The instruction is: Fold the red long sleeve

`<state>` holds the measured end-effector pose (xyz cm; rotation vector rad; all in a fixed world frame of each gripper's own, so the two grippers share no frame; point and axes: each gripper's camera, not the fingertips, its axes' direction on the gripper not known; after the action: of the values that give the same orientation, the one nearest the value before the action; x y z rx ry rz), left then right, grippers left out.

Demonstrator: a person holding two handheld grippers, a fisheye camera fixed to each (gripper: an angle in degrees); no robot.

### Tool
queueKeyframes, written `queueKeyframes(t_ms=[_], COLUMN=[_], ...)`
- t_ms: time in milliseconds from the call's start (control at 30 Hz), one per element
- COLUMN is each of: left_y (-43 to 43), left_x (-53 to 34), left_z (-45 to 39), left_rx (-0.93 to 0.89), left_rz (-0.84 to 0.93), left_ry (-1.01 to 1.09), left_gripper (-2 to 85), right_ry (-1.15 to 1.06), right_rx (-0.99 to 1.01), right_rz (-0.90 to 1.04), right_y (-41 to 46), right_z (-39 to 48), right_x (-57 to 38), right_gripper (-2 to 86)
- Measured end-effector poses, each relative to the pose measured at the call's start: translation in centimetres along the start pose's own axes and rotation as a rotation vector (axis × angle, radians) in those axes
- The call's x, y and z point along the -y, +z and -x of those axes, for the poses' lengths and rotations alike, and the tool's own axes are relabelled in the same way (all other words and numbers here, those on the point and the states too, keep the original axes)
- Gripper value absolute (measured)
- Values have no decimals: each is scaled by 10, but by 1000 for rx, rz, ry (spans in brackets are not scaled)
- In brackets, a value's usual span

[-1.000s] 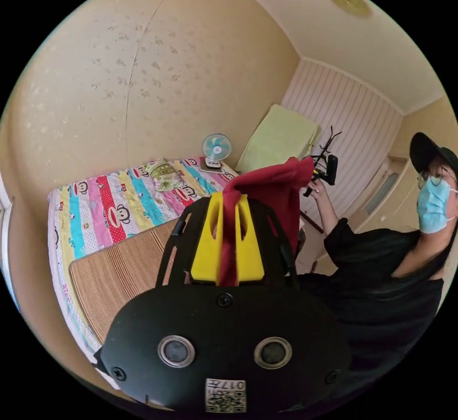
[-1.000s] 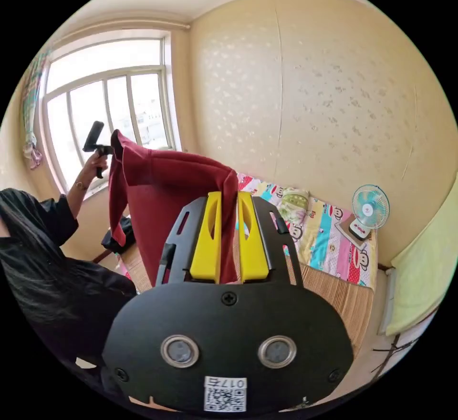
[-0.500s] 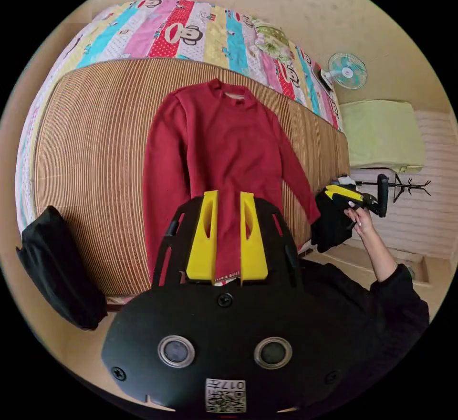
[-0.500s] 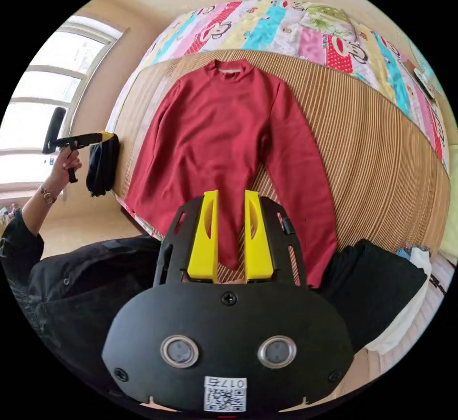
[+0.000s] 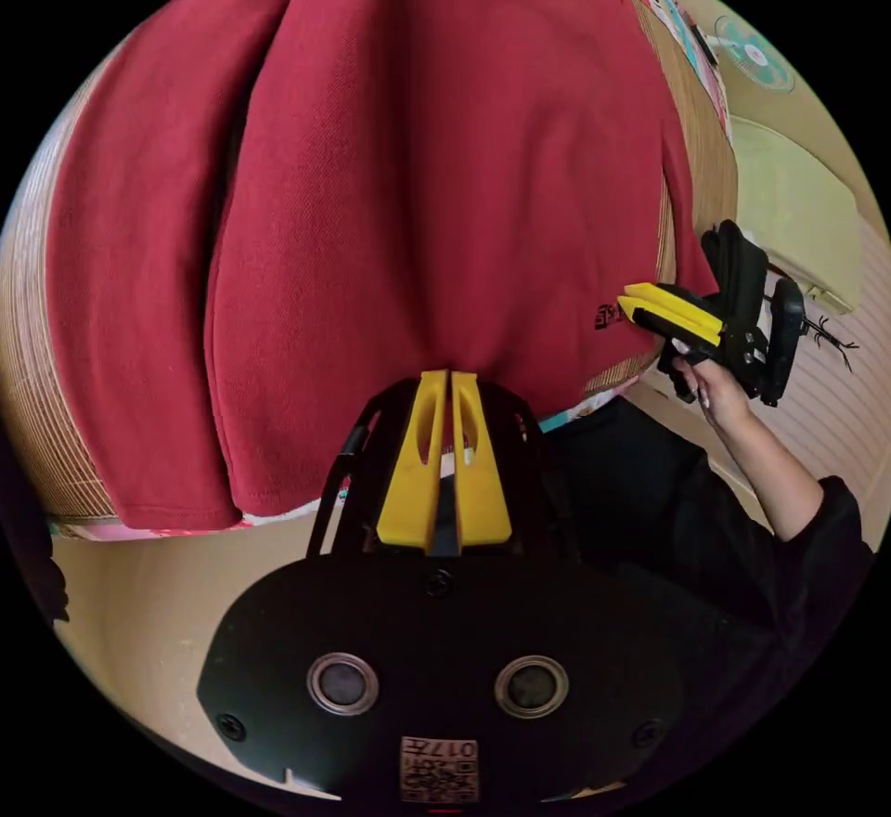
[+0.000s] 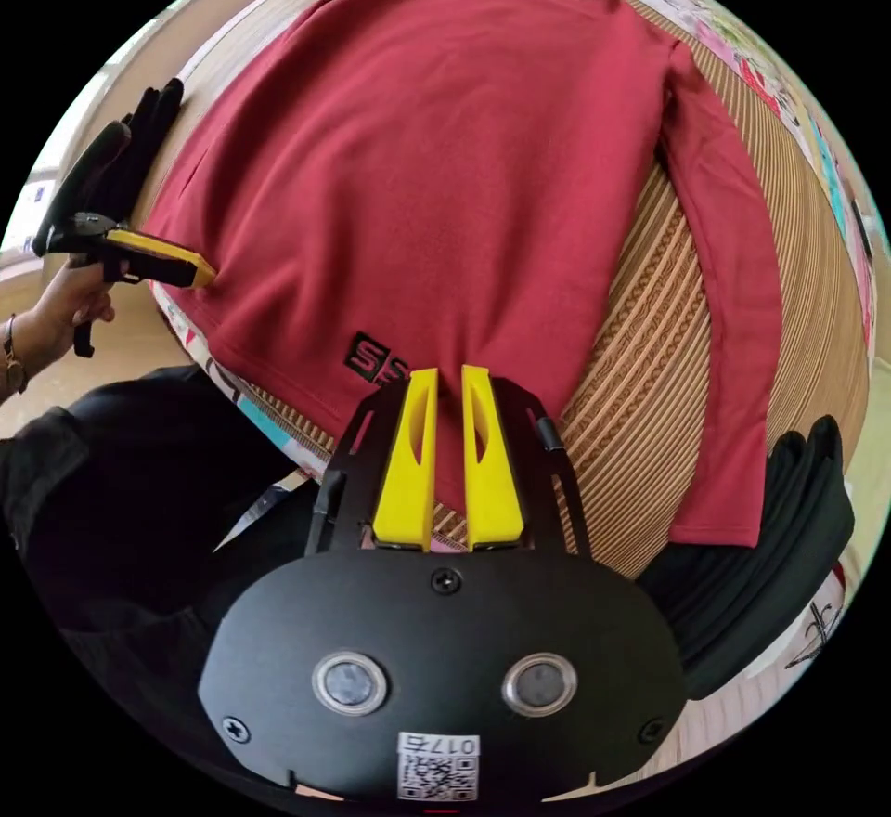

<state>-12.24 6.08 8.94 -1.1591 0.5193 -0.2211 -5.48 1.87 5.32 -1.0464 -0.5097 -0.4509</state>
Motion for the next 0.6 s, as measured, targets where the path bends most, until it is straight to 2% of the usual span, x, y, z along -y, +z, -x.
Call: queueKeyframes(t_ms=[33,100,133,167,200,267,300,367,467,600], left_y=[-4,-20,-26,-39,-57,-88,-110,-141,-188,-238], left_x=[-5,-22,-25,-32,-39,-50,-57,-69,-92,-116], left_z=[6,27,31,40,50,70,85,112,155,204], left_rx=[-15,-60,-67,-72,-95,-152,-194,-278,-439,-635], left_rz=[17,109,124,152,148,110,76,16,-126,-322], left_ry=[-17,-65,-69,-80,-98,-160,-219,-318,-486,-654], left_gripper=[-1,-5,-6,-7,-7,-8,-8,-9,-8,3], right_ry=[-18,80,243,425,525,995,1116,1494,1777,1915], right_rx=[44,221,395,593,679,1021,1113,1355,1362,1445], right_rz=[28,107,150,111,61,-244,-336,-658,-848,-1023], right_y=[-5,-13,-17,-24,-29,-39,-36,-20,-7,-11], right_z=[-7,-41,-79,-124,-147,-238,-258,-307,-344,-364], right_x=[-13,-24,-31,-45,-54,-108,-124,-168,-182,-158], right_gripper=[52,50,50,56,62,92,101,127,128,83])
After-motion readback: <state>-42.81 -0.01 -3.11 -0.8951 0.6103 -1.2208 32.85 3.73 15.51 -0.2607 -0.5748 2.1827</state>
